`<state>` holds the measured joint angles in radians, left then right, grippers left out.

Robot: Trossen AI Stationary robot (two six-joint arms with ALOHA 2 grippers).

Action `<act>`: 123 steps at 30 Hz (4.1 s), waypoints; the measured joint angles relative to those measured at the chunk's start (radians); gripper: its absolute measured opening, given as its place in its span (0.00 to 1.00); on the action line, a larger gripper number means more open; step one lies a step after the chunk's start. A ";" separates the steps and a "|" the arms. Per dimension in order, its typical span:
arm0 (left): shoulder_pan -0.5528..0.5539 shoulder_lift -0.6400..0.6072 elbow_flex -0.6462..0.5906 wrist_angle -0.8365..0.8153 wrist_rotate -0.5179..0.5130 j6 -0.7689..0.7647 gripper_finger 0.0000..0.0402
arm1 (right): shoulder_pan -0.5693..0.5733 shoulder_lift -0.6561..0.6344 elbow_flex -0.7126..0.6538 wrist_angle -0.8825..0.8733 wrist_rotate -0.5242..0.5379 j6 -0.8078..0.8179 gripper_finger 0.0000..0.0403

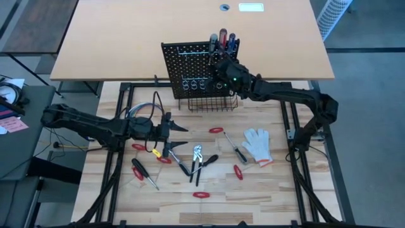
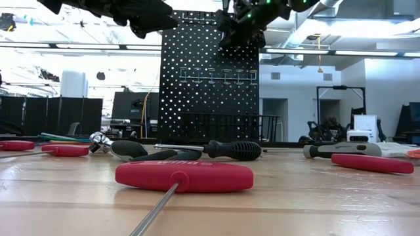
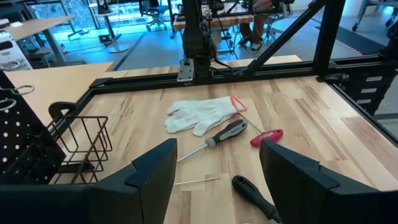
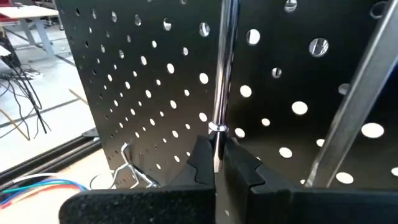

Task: Hang tools onto peg board
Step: Hang the gray bit driver handle onto the black pegboard, then adjust the gray bit driver handle, then hang the gray phillips screw onto the black pegboard

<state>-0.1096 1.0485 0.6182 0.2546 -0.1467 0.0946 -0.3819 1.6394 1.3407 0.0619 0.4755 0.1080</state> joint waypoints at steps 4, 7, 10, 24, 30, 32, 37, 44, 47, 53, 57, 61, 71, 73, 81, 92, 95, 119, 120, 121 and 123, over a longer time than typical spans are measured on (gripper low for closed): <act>-0.002 0.000 0.000 -0.006 0.000 -0.001 0.56 | -0.002 0.000 0.000 -0.007 -0.002 -0.003 0.03; -0.002 0.000 0.000 -0.009 0.000 -0.001 0.56 | -0.002 -0.004 0.000 -0.016 -0.002 -0.011 0.07; -0.002 0.000 0.000 -0.012 0.000 -0.002 0.56 | -0.001 -0.005 0.000 -0.026 -0.003 -0.014 0.14; -0.003 0.000 0.000 -0.012 0.000 -0.006 0.56 | 0.070 -0.059 -0.004 -0.179 -0.005 -0.082 0.49; -0.003 0.000 0.000 -0.011 0.000 -0.010 0.56 | 0.110 -0.090 -0.003 -0.306 -0.004 -0.056 0.48; -0.003 0.000 0.000 -0.012 0.000 -0.010 0.56 | 0.127 -0.100 -0.005 -0.357 -0.003 -0.056 0.47; -0.003 0.000 0.000 -0.012 0.000 -0.010 0.56 | 0.187 -0.146 -0.005 -0.437 -0.003 -0.053 0.44; -0.003 0.000 0.000 0.000 0.000 -0.006 0.56 | 0.225 -0.133 -0.004 -0.207 -0.095 -0.207 0.34; -0.003 0.000 0.000 0.007 0.000 -0.007 0.56 | 0.178 -0.106 -0.003 -0.108 -0.094 -0.236 0.22; -0.003 0.000 0.000 0.005 0.000 -0.009 0.56 | 0.050 -0.086 -0.003 -0.056 -0.084 -0.194 0.02; -0.003 0.000 0.000 -0.014 0.000 -0.011 0.56 | -0.010 -0.074 -0.006 -0.077 -0.093 -0.164 0.03; -0.003 0.000 0.000 -0.023 0.000 -0.013 0.56 | -0.035 -0.050 -0.002 -0.063 -0.126 -0.165 0.02; -0.004 0.000 0.000 -0.021 0.000 -0.020 0.56 | 0.003 -0.020 -0.004 -0.148 -0.135 -0.168 0.02; -0.004 0.000 0.000 -0.020 0.000 -0.020 0.56 | 0.025 -0.023 -0.004 -0.173 -0.136 -0.168 0.02; -0.010 0.000 0.000 -0.027 -0.001 -0.020 0.56 | 0.124 -0.077 -0.003 -0.280 -0.129 -0.170 0.02; -0.084 0.000 0.000 -0.053 -0.001 0.047 0.56 | 0.506 -0.154 -0.004 -0.755 0.142 0.066 0.01; -0.105 0.000 0.000 -0.057 -0.001 0.075 0.56 | 0.620 -0.154 -0.022 -0.875 0.178 0.288 0.04; -0.125 0.000 0.000 -0.063 0.000 0.154 0.56 | 0.880 -0.125 -0.448 -0.777 -0.046 1.220 0.67; -0.125 0.000 0.000 -0.064 0.000 0.154 0.56 | 0.873 -0.116 -0.448 -0.795 -0.056 1.220 0.67; -0.125 0.000 0.000 -0.065 0.000 0.154 0.56 | 0.864 -0.106 -0.448 -0.802 -0.073 1.219 0.67; -0.125 0.000 0.000 -0.066 0.000 0.154 0.56 | 0.845 -0.080 -0.448 -0.791 -0.109 1.206 0.67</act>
<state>-0.2344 1.0489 0.6182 0.1884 -0.1471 0.2485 0.4635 1.5597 0.8925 -0.7290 0.3668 1.3138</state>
